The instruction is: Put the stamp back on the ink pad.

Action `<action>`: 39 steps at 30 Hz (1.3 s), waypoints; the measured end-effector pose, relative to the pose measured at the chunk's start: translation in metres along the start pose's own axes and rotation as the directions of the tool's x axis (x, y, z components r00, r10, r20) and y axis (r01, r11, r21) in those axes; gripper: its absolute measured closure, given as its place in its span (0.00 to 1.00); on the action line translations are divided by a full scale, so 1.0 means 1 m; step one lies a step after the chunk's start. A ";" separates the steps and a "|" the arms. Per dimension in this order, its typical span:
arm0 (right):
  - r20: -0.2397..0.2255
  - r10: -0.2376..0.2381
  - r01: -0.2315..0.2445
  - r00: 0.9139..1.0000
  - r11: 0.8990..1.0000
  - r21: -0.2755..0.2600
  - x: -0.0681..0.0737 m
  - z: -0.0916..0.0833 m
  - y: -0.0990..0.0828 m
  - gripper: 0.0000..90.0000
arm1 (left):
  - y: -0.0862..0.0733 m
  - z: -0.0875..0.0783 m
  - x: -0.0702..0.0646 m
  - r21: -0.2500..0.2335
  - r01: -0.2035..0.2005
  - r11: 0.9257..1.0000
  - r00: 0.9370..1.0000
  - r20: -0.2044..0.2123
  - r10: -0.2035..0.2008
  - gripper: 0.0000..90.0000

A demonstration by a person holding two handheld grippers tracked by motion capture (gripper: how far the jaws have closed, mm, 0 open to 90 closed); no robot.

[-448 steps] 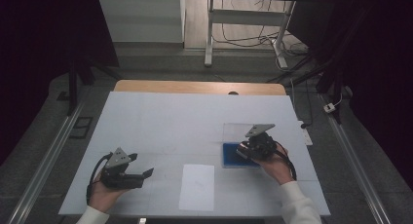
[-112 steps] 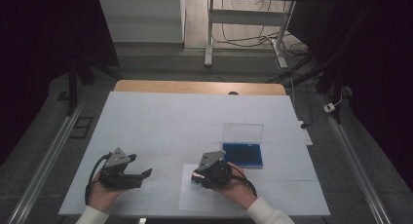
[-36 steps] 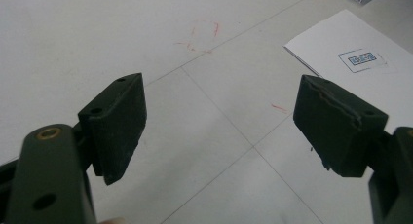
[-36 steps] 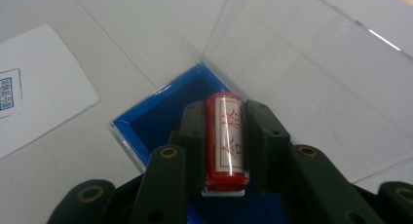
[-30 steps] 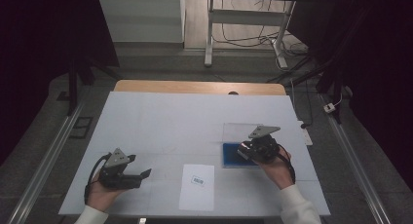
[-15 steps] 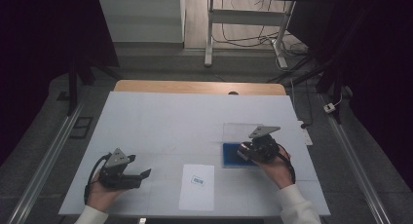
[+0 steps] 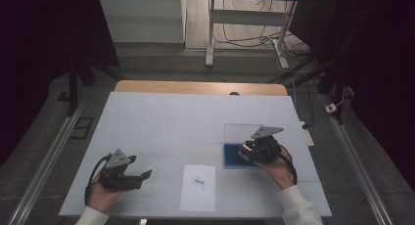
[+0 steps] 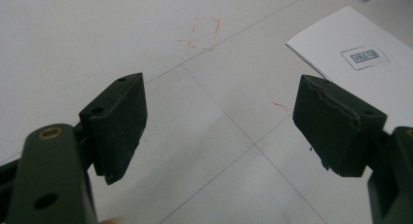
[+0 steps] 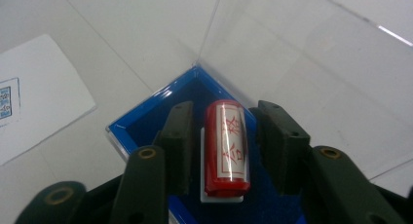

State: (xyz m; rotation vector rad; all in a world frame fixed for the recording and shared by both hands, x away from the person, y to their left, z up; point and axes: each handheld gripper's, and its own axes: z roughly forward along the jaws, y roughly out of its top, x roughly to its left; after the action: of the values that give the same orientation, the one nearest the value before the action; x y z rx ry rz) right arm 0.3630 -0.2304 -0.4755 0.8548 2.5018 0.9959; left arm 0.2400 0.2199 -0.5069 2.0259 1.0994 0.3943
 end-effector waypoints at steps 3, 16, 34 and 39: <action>0.003 0.004 -0.004 1.000 1.000 -0.014 0.001 -0.002 0.001 0.60 | 0.000 0.000 0.000 -0.001 0.000 1.000 1.000 0.001 0.000 0.23; 0.013 -0.007 0.008 1.000 0.997 -0.074 0.003 -0.015 -0.001 0.52 | 0.000 -0.001 -0.001 -0.003 -0.003 1.000 1.000 0.001 0.003 0.23; 0.030 -0.023 0.027 0.999 0.990 -0.141 0.012 -0.043 -0.032 0.44 | -0.004 -0.002 -0.008 -0.007 -0.020 1.000 1.000 0.007 0.020 0.23; 0.043 -0.021 0.028 0.999 0.987 -0.160 0.013 -0.051 -0.046 0.43 | -0.006 -0.003 -0.009 -0.017 -0.019 1.000 1.000 0.003 0.019 0.23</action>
State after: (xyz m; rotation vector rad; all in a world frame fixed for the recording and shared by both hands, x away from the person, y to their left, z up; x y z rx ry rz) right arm 0.3093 -0.2748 -0.4724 0.7856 2.3546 1.1413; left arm 0.2298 0.2159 -0.5083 2.0224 1.0721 0.4084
